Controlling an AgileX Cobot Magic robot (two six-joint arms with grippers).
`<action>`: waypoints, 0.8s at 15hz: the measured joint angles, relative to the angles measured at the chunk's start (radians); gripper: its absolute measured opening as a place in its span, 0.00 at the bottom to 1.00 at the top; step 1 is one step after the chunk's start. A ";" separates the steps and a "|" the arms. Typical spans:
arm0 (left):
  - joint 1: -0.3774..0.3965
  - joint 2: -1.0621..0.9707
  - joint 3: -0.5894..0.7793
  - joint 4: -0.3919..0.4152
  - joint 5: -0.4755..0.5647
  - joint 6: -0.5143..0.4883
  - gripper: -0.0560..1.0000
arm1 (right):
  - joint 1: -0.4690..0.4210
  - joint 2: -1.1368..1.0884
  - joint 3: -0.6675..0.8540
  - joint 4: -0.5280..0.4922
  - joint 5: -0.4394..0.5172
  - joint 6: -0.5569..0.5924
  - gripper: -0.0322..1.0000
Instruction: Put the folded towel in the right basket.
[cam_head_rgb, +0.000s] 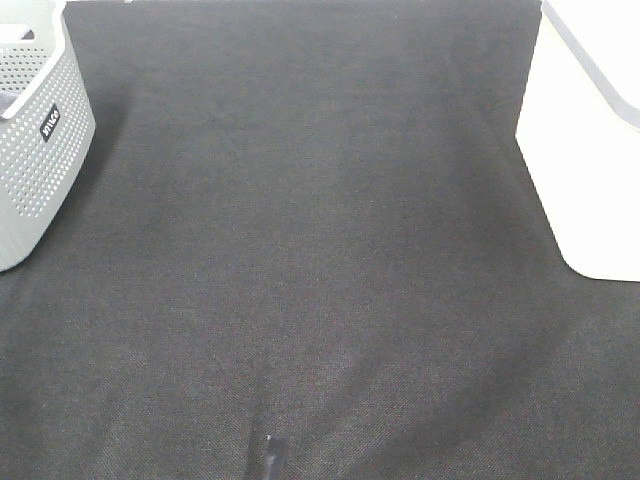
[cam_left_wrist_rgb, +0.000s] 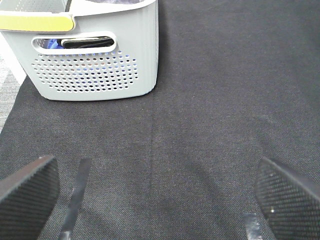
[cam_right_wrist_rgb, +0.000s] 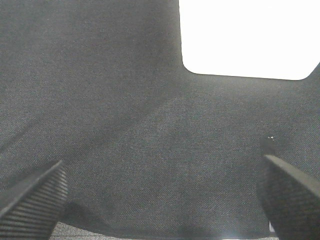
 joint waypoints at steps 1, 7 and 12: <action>0.000 0.000 0.000 0.000 0.000 0.000 0.99 | 0.000 0.000 0.000 0.000 0.000 0.000 0.98; 0.000 0.000 0.000 0.000 0.000 0.000 0.99 | 0.000 0.000 0.000 -0.007 -0.001 0.000 0.98; 0.000 0.000 0.000 0.000 0.000 0.000 0.99 | 0.000 0.000 0.000 -0.007 -0.001 0.000 0.98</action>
